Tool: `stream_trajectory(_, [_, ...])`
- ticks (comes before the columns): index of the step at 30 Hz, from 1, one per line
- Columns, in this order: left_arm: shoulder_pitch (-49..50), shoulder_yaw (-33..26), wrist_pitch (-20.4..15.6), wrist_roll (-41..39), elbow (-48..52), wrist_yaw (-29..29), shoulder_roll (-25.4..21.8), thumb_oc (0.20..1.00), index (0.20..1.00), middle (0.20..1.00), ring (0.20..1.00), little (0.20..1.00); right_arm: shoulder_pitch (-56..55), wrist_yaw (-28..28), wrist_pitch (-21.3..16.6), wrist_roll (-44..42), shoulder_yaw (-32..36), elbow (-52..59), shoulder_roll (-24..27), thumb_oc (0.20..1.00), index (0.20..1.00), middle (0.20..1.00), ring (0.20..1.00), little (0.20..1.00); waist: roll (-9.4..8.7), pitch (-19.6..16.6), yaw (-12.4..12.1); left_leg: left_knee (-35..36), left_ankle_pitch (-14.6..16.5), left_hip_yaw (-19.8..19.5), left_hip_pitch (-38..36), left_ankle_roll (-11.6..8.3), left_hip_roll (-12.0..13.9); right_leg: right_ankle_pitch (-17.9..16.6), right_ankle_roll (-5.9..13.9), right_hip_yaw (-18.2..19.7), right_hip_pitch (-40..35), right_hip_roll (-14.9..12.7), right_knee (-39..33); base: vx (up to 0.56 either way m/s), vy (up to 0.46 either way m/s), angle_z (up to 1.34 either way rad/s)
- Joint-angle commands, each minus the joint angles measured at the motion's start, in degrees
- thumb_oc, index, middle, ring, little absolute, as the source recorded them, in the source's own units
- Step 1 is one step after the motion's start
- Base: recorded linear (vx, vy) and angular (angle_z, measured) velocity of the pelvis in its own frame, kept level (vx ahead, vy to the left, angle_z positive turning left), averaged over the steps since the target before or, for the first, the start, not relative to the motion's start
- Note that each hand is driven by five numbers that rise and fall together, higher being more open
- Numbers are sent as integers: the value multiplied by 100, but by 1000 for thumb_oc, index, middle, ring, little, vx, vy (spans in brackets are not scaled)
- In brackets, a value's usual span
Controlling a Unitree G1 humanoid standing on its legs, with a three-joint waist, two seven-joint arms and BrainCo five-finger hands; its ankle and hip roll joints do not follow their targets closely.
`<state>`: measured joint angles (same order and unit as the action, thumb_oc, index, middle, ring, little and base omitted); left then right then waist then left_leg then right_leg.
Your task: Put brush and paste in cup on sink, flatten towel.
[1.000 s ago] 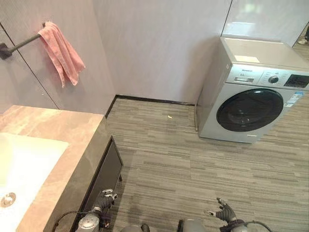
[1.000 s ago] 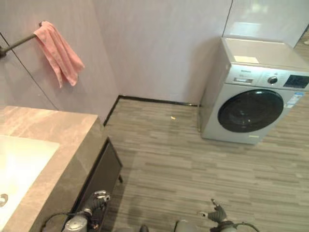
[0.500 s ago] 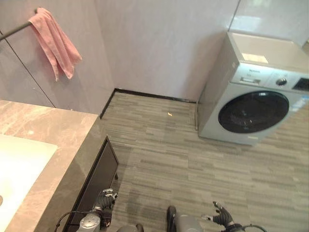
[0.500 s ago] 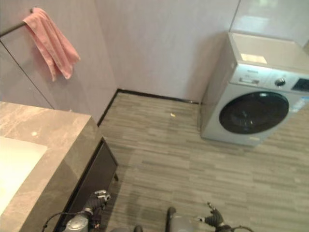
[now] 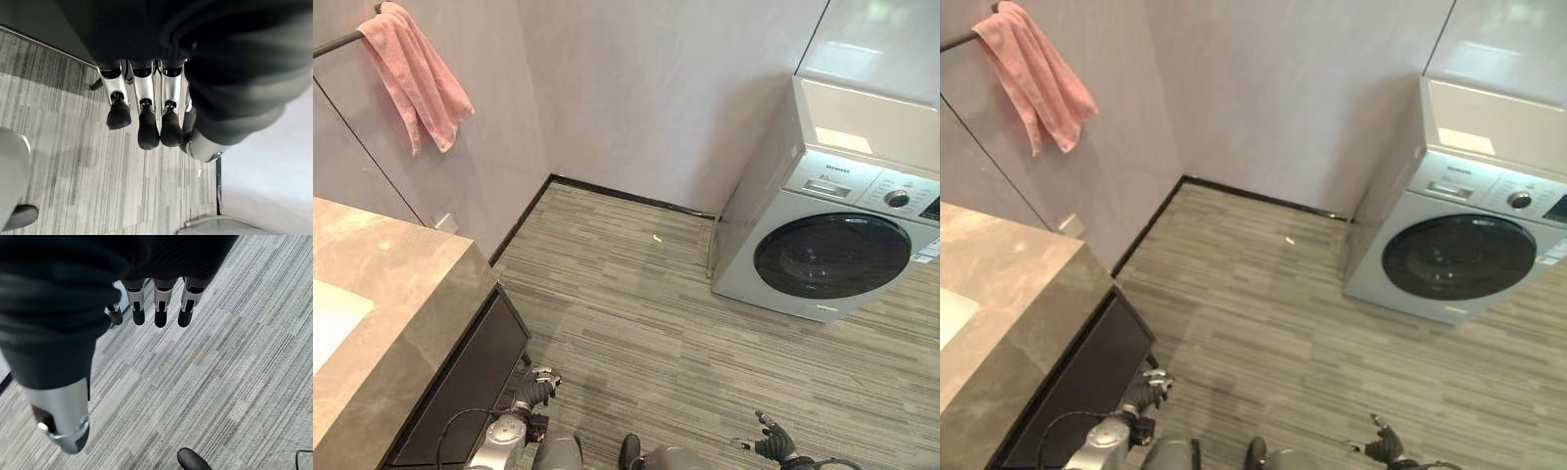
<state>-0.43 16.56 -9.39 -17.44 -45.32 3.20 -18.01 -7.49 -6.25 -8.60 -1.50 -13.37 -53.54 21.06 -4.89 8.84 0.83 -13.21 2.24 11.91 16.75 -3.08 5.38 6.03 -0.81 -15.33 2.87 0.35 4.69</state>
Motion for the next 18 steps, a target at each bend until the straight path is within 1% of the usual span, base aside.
stream_trajectory(1, [-63,-91,-189,128,247,18,-94,200,200,200,200,200,-104,-138,-123,-156,225,295,372,1000,1000,1000,1000,1000,196,113,42,207,-791,-12,-124,65,79,-263,440,442,-519,-412,367,440,228,-18])
stream_trajectory(2, [16,-104,-187,31,426,-17,-176,200,200,200,200,200,-35,-146,-78,-68,207,361,367,1000,1000,1000,1000,1000,287,63,-45,632,-950,-287,-149,79,82,-114,509,600,-709,-413,448,556,298,-12])
stream_trajectory(3, [27,-91,-163,33,424,-34,-159,200,200,200,200,200,-7,-158,-78,-64,206,326,332,1000,1000,1000,1000,1000,275,24,-45,501,-910,-404,-132,123,-22,-81,559,638,-808,-477,457,556,326,-28])
stream_trajectory(5, [52,-99,-141,60,357,-69,-150,200,200,200,200,200,61,-171,-65,-106,258,307,272,1000,1000,1000,1000,1000,247,-69,-43,387,-792,-308,-127,175,-130,-96,628,732,-884,-582,454,311,216,-37])
stream_trajectory(7, [114,-174,-165,-3,355,-43,-140,200,200,200,200,200,80,-187,-64,-247,384,353,165,1000,1000,1000,1000,1000,156,-149,-79,138,-502,-188,-121,325,-277,-265,755,821,-950,-832,465,305,240,-37])
stream_trajectory(9, [151,-226,-161,-64,392,-31,-132,200,200,200,200,200,90,-168,-68,-235,358,356,124,1000,1000,1000,1000,1000,134,-237,-130,23,-356,-107,-124,404,-353,-404,816,858,-874,-975,565,267,234,-37])
stream_trajectory(10, [134,-197,-156,-42,446,-58,-121,200,200,200,200,200,133,-111,-48,-121,235,406,98,1000,1000,1000,1000,1000,96,-234,-170,-101,-178,-65,-152,504,-482,-651,887,832,-801,-1156,849,273,272,-14])
stream_trajectory(11, [110,-175,-149,3,448,-64,-137,200,200,200,200,200,145,-108,-26,-59,205,425,104,1000,1000,1000,1000,1000,98,-249,-179,-87,-125,-38,-185,556,-535,-816,907,829,-748,-1217,1001,295,327,-15])
stream_trajectory(12, [96,-164,-143,48,504,-57,-182,200,200,200,200,200,151,-102,-18,-41,200,546,113,1000,1000,1000,1000,1000,128,-230,-175,-29,-54,-18,-343,653,-642,-1196,919,849,-590,-1306,1464,235,266,-13])
stream_trajectory(13, [88,-180,-140,95,514,-20,-201,200,200,200,200,200,165,-96,-28,-98,215,523,91,1000,1000,1000,1000,1000,148,-202,-161,14,-15,-12,-460,705,-688,-1382,932,847,-516,-1336,1699,227,256,-3])
stream_trajectory(14, [89,-193,-128,145,560,38,-222,536,536,536,536,536,175,-94,-34,-131,223,534,69,1000,1000,1000,1000,1000,178,-171,-152,64,-8,-29,-550,754,-719,-1528,925,869,-448,-1334,1905,156,174,9])
stream_trajectory(15, [90,-194,-117,161,571,40,-232,1000,1000,1000,1000,1000,177,-95,-36,-146,217,547,64,1000,1000,1000,1000,1000,221,-157,-140,103,-26,-51,-595,788,-725,-1651,919,878,-379,-1300,2108,137,136,26])
stream_trajectory(16, [82,-169,-109,199,553,22,-234,1000,1000,1000,1000,1000,174,-99,-39,-144,214,543,55,1000,1000,1000,1000,1000,258,-139,-125,121,-30,-82,-657,805,-750,-1648,916,912,-338,-1231,2240,155,101,40])
stream_trajectory(17, [74,-148,-85,252,538,26,-229,1000,1000,1000,1000,1000,167,-87,-44,-149,180,659,44,1000,1000,1000,1000,1000,290,-104,-34,254,-48,-182,-827,811,-785,-1470,864,1163,-163,-950,2399,167,92,49])
stream_trajectory(18, [73,-160,-97,294,524,47,-234,1000,1000,1000,1000,1000,139,-67,-52,-157,170,696,36,1000,1000,1000,1000,1000,323,-74,1,346,-52,-214,-960,821,-782,-1277,821,1193,115,-803,2508,165,85,33])
